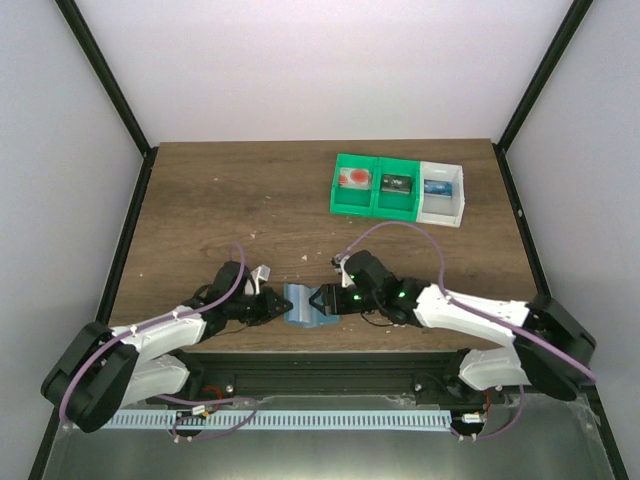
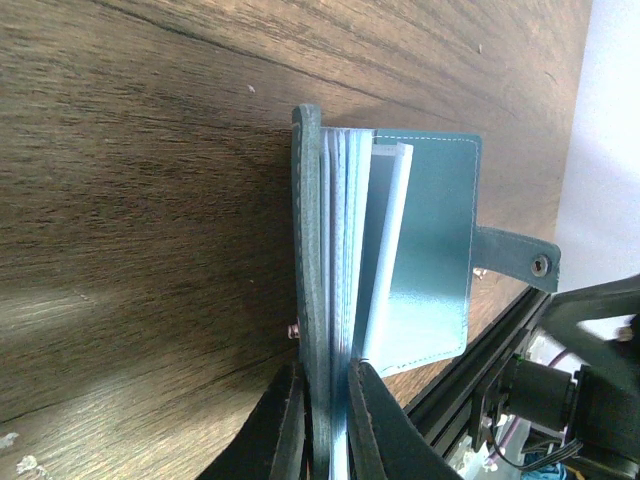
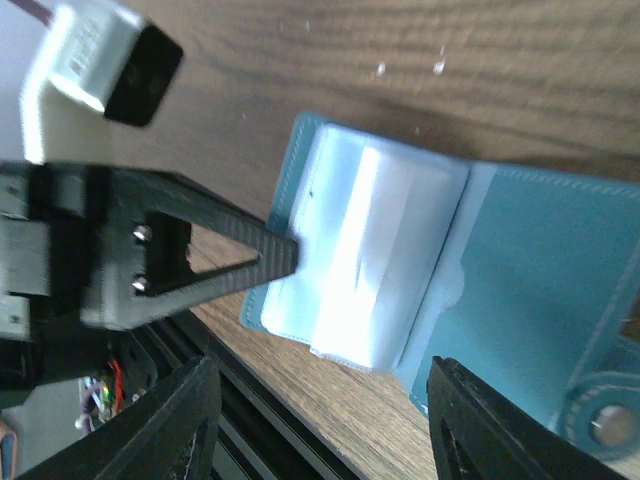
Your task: Take the credit cards out of the card holder
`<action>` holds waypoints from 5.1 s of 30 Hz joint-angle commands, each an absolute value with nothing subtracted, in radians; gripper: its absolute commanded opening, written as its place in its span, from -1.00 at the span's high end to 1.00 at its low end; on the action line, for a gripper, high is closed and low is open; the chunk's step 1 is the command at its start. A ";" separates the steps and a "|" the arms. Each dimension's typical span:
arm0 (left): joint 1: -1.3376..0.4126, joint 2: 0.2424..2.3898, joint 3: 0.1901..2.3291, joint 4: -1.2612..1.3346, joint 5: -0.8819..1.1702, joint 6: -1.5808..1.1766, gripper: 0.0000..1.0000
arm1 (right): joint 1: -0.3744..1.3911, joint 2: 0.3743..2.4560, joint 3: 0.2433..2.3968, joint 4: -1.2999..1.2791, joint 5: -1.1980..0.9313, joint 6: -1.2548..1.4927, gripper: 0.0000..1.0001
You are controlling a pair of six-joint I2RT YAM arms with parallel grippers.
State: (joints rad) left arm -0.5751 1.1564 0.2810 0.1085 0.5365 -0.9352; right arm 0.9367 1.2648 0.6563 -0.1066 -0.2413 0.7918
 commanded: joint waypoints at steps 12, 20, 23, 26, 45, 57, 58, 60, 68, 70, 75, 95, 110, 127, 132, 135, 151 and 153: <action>-0.578 1.163 0.283 0.154 0.578 -0.945 0.48 | 0.971 1.504 0.654 0.101 -0.357 0.785 -0.30; -0.578 1.169 0.271 0.213 0.604 -0.973 0.58 | 0.973 1.553 0.642 0.134 -0.353 0.789 -0.11; -0.578 1.167 0.267 0.230 0.609 -0.980 0.74 | 0.973 1.566 0.647 0.134 -0.336 0.788 -0.09; -0.578 1.170 0.264 0.237 0.612 -0.982 0.88 | 0.972 1.573 0.647 0.125 -0.315 0.785 -0.08; -0.578 1.180 0.245 0.227 0.607 -0.973 1.00 | 0.973 1.484 0.620 0.023 -0.197 0.796 0.28; -0.578 1.166 0.242 0.226 0.621 -0.969 1.00 | 0.993 1.416 0.681 -0.023 -0.206 0.806 -0.22; -0.577 1.169 0.240 0.230 0.622 -0.973 1.00 | 0.995 1.426 0.687 -0.024 -0.207 0.807 -0.26; -0.578 1.172 0.236 0.239 0.627 -0.976 1.00 | 0.998 1.449 0.699 -0.022 -0.208 0.805 -0.27; -0.578 1.163 0.242 0.232 0.628 -0.978 1.00 | 1.002 1.511 0.723 -0.008 -0.221 0.796 -0.32; -0.578 1.162 0.242 0.232 0.629 -0.979 1.00 | 1.002 1.526 0.732 -0.013 -0.224 0.795 -0.33; -0.578 1.157 0.239 0.233 0.629 -0.980 1.00 | 1.002 1.549 0.733 -0.014 -0.223 0.794 -0.41; -0.578 1.158 0.226 0.245 0.629 -0.990 1.00 | 1.003 1.571 0.729 -0.009 -0.227 0.796 -0.58; -0.578 1.167 0.223 0.251 0.627 -0.990 1.00 | 1.003 1.479 0.715 -0.146 -0.062 0.774 -0.43; -0.578 1.162 0.223 0.251 0.628 -0.989 1.00 | 1.003 1.305 0.773 -0.328 0.078 0.760 -0.32; -0.578 1.174 0.220 0.267 0.633 -1.000 1.00 | 1.003 1.257 0.731 -0.180 -0.022 0.758 -0.44; -0.578 1.182 0.228 0.269 0.642 -1.002 1.00 | 1.002 1.303 0.734 -0.143 -0.081 0.773 -0.49; -0.579 1.180 0.247 0.244 0.648 -0.990 1.00 | 1.017 1.555 0.781 -0.064 -0.207 0.775 -0.55; -0.580 1.181 0.245 0.245 0.645 -0.991 1.00 | 1.017 1.569 0.786 -0.073 -0.187 0.774 -0.55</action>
